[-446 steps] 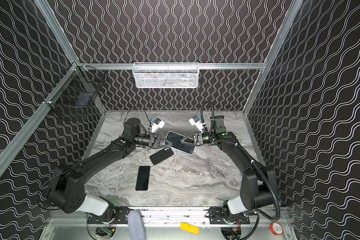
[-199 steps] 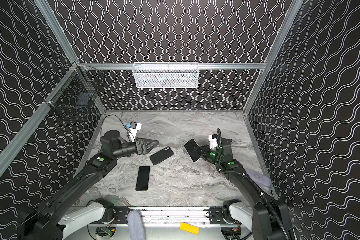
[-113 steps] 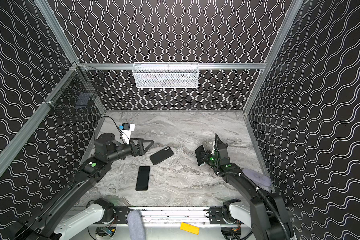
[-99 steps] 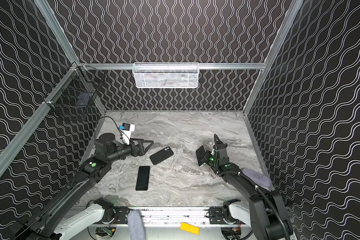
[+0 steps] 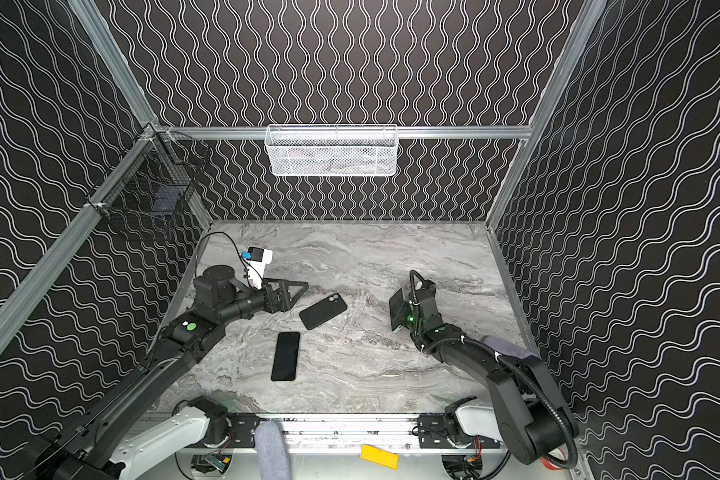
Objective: Put the phone into the phone case
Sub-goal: 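Lower the cased blue phone onto the table with the right gripper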
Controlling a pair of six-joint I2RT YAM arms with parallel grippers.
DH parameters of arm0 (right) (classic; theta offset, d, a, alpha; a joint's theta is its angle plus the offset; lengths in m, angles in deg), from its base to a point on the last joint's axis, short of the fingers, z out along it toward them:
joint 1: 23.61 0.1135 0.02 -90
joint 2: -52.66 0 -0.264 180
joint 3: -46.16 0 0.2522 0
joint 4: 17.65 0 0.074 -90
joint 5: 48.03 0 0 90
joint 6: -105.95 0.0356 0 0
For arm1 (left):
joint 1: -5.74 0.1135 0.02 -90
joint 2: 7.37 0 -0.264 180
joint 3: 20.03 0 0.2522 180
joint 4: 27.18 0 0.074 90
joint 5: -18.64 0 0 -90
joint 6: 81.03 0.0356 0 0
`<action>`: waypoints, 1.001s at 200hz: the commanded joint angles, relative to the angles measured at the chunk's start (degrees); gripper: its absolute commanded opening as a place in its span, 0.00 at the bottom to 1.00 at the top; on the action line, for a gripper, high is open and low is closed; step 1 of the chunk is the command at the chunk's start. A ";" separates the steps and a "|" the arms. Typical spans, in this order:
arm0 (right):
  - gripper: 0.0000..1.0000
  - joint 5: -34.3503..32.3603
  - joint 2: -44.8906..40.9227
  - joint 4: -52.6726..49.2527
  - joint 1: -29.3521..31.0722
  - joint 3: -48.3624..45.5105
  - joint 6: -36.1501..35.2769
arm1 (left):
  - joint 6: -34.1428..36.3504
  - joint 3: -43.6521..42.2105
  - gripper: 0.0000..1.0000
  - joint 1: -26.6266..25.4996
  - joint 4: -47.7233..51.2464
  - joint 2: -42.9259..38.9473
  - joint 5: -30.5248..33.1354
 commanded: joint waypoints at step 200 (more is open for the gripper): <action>0.26 -3.40 3.08 1.74 3.51 0.14 1.19 | 2.16 -1.96 0.99 0.08 1.34 -2.20 0.69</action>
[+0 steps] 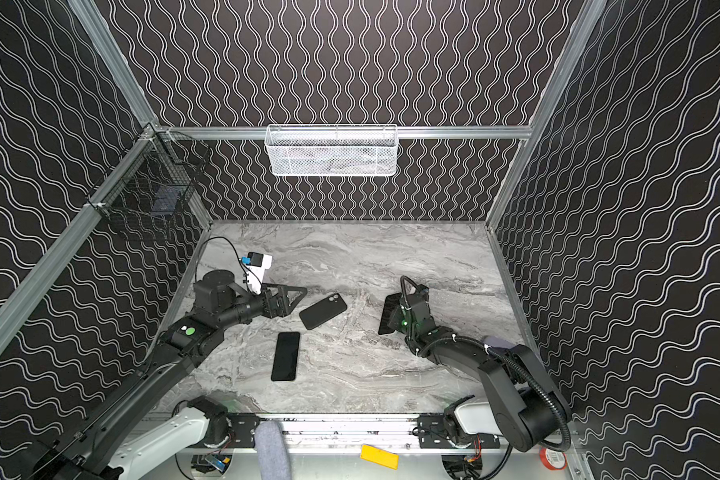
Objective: Put the phone into the phone case
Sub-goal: 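Lower the cased blue phone onto the table with the right gripper, then open the right gripper and lift it off the placed phone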
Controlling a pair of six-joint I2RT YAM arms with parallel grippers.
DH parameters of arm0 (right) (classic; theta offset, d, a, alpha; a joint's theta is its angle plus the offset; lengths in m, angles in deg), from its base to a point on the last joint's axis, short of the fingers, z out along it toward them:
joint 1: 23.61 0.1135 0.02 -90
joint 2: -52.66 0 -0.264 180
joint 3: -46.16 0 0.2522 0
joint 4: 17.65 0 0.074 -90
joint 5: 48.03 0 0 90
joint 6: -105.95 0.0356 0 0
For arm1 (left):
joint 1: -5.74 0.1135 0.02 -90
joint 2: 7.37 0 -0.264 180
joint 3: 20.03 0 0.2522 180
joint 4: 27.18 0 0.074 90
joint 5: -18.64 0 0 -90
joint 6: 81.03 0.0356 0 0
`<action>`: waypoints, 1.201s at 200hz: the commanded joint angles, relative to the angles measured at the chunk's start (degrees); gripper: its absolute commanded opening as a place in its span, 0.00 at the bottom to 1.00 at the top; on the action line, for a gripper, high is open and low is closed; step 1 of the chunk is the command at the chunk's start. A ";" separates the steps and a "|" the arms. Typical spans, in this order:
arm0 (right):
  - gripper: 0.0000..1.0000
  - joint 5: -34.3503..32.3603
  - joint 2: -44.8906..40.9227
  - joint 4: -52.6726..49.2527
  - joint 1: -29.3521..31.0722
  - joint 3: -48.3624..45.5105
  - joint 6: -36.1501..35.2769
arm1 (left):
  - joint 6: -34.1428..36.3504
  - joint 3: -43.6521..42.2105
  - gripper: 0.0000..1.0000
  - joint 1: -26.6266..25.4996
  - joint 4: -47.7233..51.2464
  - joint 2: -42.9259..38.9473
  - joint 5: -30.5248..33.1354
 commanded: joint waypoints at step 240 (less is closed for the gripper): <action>0.57 0.67 -6.83 -22.03 1.00 21.84 -15.79 | 6.54 5.04 0.99 0.09 10.77 -2.67 10.94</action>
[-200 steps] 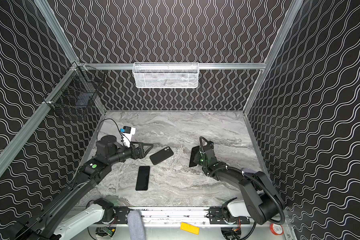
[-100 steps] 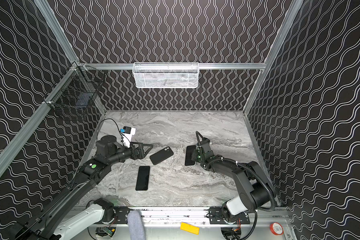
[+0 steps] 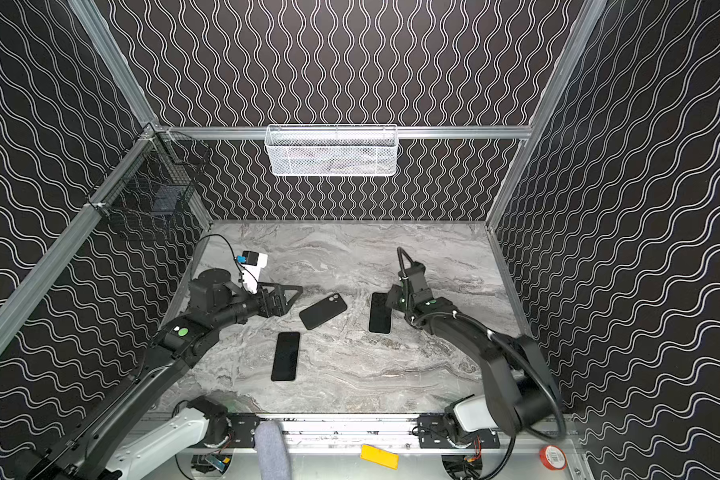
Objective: Put the phone into the phone case
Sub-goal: 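Open the right gripper and lift it off the placed phone, then move both grippers toward the black phone case on the table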
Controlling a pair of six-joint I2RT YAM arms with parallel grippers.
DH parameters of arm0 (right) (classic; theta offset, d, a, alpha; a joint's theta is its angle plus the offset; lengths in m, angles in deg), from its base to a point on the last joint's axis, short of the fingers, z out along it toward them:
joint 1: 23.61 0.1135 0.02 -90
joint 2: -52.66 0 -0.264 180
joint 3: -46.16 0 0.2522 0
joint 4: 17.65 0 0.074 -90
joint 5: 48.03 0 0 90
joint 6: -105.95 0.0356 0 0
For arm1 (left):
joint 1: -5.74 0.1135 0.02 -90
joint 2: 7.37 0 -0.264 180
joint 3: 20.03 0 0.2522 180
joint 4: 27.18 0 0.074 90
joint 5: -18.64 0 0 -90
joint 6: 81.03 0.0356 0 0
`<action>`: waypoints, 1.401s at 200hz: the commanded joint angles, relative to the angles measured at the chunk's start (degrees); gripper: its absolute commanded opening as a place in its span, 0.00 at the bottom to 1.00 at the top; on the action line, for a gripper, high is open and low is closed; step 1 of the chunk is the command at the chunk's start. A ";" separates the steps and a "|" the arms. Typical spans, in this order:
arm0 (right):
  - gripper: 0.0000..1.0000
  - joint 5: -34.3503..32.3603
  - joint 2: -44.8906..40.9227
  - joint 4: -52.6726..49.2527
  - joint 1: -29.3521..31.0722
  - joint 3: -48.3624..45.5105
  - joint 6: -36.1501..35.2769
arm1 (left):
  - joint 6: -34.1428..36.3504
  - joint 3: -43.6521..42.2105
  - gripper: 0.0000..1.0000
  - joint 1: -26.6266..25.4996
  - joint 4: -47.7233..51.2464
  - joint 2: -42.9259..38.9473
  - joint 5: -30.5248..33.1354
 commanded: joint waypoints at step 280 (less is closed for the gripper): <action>0.75 31.80 34.83 -5.46 3.79 26.04 1.91 | -25.02 -11.16 0.98 11.95 -26.45 36.71 -15.02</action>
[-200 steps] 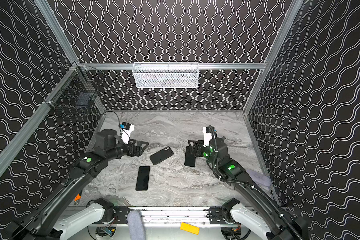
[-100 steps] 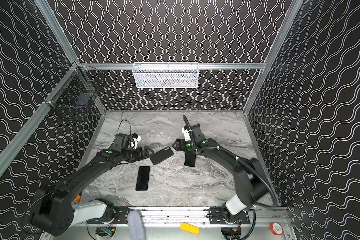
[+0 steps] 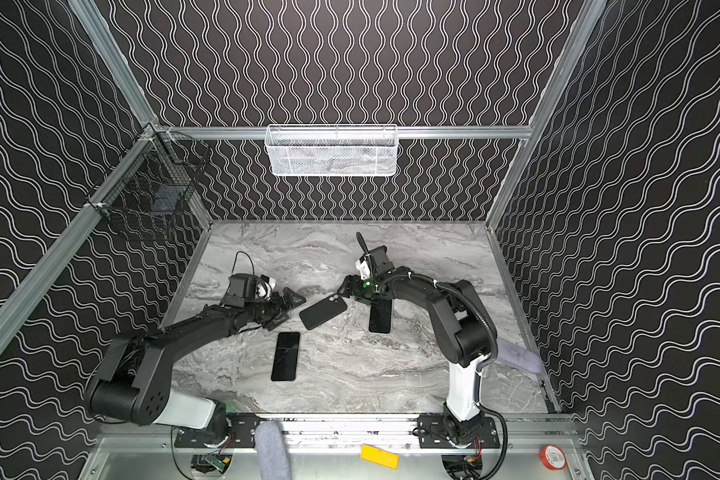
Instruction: Put the phone into the phone case
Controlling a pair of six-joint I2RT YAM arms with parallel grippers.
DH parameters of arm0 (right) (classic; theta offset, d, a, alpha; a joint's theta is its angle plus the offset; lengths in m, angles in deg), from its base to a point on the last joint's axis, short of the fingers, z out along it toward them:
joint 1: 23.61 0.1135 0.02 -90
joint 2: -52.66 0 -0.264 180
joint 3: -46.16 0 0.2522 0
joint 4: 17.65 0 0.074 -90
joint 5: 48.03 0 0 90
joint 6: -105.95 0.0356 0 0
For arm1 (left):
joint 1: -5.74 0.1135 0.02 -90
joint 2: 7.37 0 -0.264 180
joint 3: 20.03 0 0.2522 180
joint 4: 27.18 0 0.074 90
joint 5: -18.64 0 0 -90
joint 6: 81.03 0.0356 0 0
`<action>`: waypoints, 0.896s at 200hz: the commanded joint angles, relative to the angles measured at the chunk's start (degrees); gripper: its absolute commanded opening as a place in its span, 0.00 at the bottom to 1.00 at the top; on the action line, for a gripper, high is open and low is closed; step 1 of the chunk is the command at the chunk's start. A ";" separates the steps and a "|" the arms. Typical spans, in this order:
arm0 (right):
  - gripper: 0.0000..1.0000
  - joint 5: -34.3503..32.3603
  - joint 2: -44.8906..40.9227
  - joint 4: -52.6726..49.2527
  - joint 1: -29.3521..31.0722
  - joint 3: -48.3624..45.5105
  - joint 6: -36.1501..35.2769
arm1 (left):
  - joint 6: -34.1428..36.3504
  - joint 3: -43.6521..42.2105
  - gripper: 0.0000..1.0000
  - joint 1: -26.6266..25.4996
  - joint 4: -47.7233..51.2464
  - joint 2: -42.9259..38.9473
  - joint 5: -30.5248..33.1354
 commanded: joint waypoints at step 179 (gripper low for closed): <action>0.75 9.18 2.43 8.44 0.10 -4.91 0.35 | -10.10 1.62 0.99 -4.72 -15.55 8.84 -0.32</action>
